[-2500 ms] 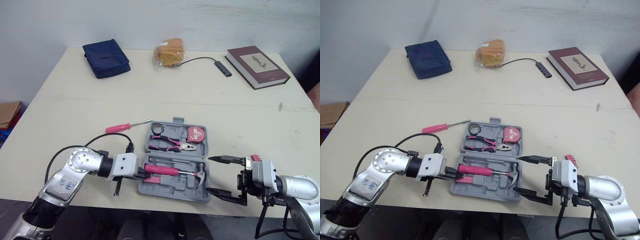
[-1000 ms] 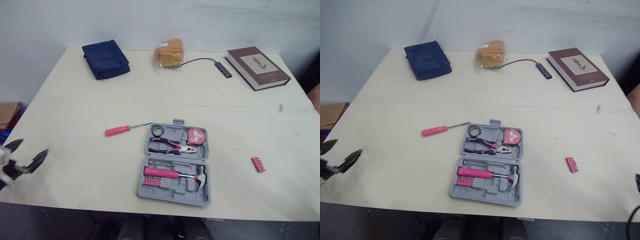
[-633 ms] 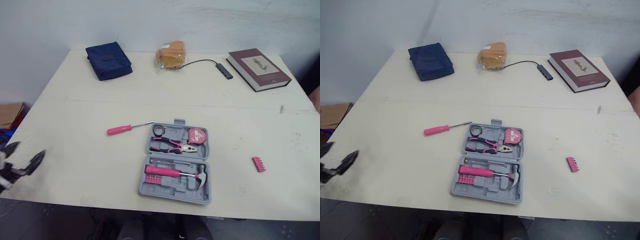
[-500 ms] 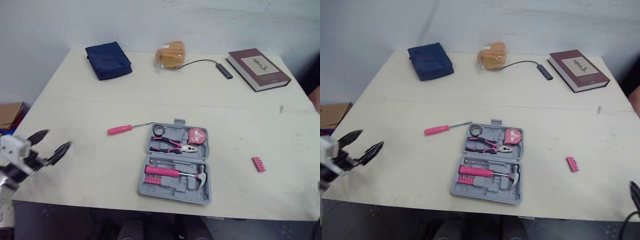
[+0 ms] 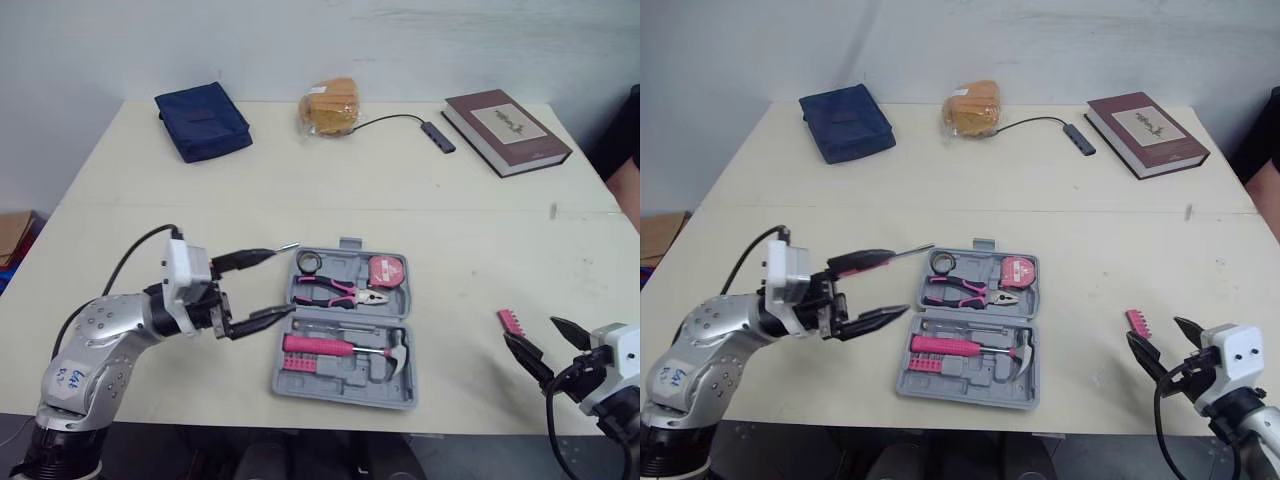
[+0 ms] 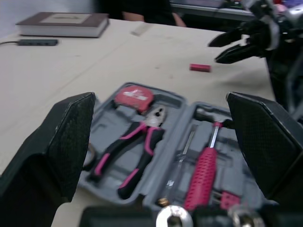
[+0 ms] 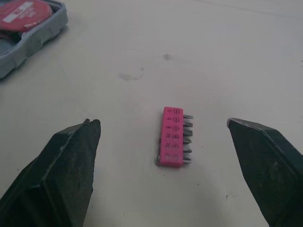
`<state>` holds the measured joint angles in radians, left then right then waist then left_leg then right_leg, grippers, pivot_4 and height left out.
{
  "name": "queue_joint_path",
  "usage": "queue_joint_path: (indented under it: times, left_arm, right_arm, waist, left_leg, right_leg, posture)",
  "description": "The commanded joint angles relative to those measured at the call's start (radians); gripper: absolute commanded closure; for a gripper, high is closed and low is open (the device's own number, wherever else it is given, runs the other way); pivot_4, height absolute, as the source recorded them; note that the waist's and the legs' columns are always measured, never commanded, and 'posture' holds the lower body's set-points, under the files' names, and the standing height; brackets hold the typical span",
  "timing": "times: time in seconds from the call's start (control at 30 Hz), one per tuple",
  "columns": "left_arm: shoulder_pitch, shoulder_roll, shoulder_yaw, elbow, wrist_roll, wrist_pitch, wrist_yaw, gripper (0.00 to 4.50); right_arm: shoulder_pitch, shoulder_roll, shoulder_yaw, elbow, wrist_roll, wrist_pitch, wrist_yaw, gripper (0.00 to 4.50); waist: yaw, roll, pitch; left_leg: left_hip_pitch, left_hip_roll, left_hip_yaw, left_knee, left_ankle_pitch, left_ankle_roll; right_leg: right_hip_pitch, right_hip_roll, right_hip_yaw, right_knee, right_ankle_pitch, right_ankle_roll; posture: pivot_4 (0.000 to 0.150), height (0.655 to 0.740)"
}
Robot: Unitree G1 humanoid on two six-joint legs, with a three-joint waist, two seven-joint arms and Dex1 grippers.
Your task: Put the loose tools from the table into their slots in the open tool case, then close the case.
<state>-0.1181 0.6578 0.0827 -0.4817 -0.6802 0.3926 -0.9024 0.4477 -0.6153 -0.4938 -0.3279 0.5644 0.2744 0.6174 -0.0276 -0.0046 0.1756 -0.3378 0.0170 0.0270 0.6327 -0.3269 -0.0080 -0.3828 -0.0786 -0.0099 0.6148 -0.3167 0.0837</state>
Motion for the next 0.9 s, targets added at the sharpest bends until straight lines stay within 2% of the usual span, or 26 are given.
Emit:
queue_joint_path:
  times: [0.03,0.27,0.4,0.7,0.9]
  left_arm:
    - [0.003,0.014,-0.020,-0.061,-0.027,0.029,-0.019,0.03]
    - [0.014,0.024,-0.037,-0.107,-0.017,0.056,-0.031,0.03]
    - [0.016,0.028,-0.039,-0.112,-0.011,0.056,-0.027,0.03]
    - [0.035,0.023,-0.053,-0.116,0.008,0.041,-0.028,0.03]
    - [0.046,0.025,-0.054,-0.111,0.019,0.032,-0.036,0.03]
  right_arm:
    - [-0.022,-0.022,0.005,0.048,-0.040,0.020,0.005,0.00]
    - [-0.075,-0.044,0.049,0.174,-0.157,-0.012,0.020,0.00]
    - [-0.108,-0.040,0.063,0.206,-0.145,0.012,0.042,0.00]
    - [-0.174,-0.048,0.070,0.217,-0.111,0.154,0.056,0.00]
    - [-0.176,-0.072,0.087,0.234,-0.135,0.170,0.087,0.00]
  waist:
    - [0.001,-0.001,0.000]
    - [0.004,-0.002,0.002]
    - [0.001,-0.006,0.003]
    - [-0.001,-0.010,0.003]
    - [0.000,-0.012,0.002]
  left_leg:
    - [0.000,0.000,0.000,0.001,0.000,0.000]
    - [0.000,-0.001,0.000,0.004,0.001,0.001]
    - [0.002,-0.001,0.002,0.005,0.001,0.001]
    - [0.002,0.000,0.002,0.005,0.001,0.001]
    - [0.001,0.000,0.002,0.005,0.000,0.001]
  right_leg:
    - [0.000,0.000,0.000,0.001,0.000,0.000]
    - [0.001,0.000,0.001,0.003,0.000,0.000]
    - [0.007,0.000,0.003,0.003,0.000,0.001]
    - [0.007,0.000,0.003,0.003,0.000,0.001]
    - [0.007,0.000,0.003,0.001,-0.001,-0.001]
  posture:
    - [0.150,0.7400]
    - [0.150,0.7400]
    - [0.150,0.7400]
    - [0.150,0.7400]
    - [0.150,0.7400]
